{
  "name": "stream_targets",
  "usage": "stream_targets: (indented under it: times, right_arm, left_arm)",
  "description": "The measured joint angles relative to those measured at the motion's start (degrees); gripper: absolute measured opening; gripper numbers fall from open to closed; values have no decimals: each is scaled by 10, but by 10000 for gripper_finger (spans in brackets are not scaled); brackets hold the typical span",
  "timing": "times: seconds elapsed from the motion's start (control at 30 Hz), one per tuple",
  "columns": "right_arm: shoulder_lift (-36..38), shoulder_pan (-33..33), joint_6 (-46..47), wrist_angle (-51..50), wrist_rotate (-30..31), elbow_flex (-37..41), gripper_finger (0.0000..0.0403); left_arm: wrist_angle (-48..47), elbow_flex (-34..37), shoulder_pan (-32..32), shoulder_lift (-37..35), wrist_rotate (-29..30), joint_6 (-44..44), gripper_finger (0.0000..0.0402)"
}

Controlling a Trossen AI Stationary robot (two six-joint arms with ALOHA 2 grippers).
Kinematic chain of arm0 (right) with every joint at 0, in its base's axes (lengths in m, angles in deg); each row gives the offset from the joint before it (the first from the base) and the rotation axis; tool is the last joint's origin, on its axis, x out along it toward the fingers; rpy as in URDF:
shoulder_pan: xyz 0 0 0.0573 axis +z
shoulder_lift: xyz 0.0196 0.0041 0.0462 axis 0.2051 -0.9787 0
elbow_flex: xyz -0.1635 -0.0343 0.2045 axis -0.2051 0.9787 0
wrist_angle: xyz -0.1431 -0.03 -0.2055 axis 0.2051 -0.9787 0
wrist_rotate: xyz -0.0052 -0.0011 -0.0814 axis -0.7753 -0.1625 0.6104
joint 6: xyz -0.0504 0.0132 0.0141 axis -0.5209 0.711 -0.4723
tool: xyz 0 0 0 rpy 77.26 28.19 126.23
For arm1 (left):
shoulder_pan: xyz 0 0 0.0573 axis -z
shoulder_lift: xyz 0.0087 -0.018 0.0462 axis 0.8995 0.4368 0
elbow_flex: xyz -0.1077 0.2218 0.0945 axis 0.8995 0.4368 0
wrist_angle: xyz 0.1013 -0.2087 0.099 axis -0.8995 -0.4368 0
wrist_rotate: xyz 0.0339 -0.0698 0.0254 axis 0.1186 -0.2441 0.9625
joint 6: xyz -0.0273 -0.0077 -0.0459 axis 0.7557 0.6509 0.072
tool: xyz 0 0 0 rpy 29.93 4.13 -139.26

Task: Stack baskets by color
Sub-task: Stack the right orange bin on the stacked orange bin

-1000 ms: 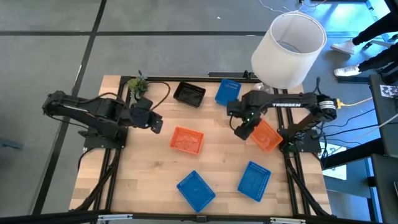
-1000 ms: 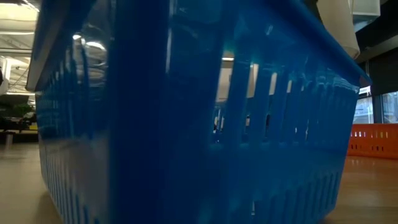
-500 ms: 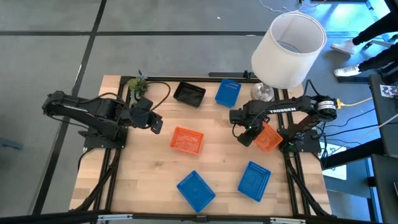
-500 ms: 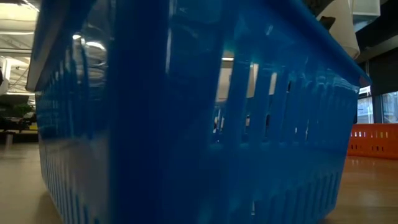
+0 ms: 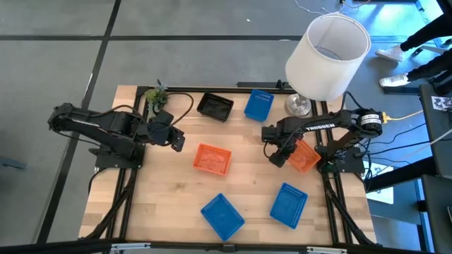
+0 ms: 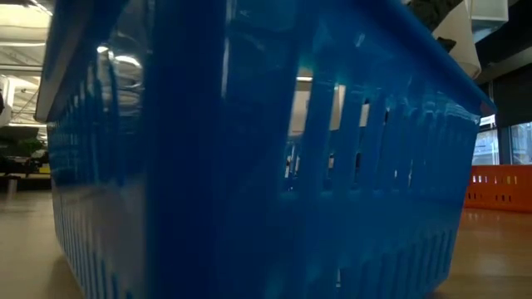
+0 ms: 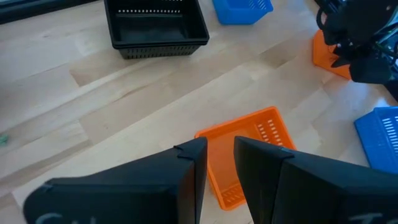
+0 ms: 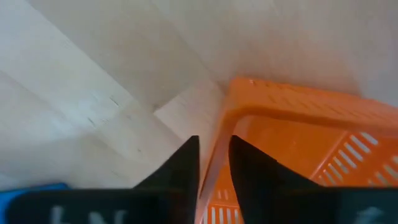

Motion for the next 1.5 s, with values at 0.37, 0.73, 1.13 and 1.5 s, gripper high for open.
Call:
stream_targets:
  times: [0.37, 0.73, 1.13, 1.5]
  right_arm:
    - [0, 4, 2, -42, 3, -164, 6]
    - [0, 28, -35, 98, 37, -353, 3]
    - [-37, 28, -89, 232, 8, -354, 2]
    - [-41, 23, -92, 234, 5, -353, 2]
  left_arm:
    - [-4, 0, 0, 0, -15, -44, 71]
    - [-27, 96, 23, 55, -103, -89, 71]
    - [266, 233, 38, 159, -120, -125, 71]
    - [470, 234, 27, 265, -120, -182, 71]
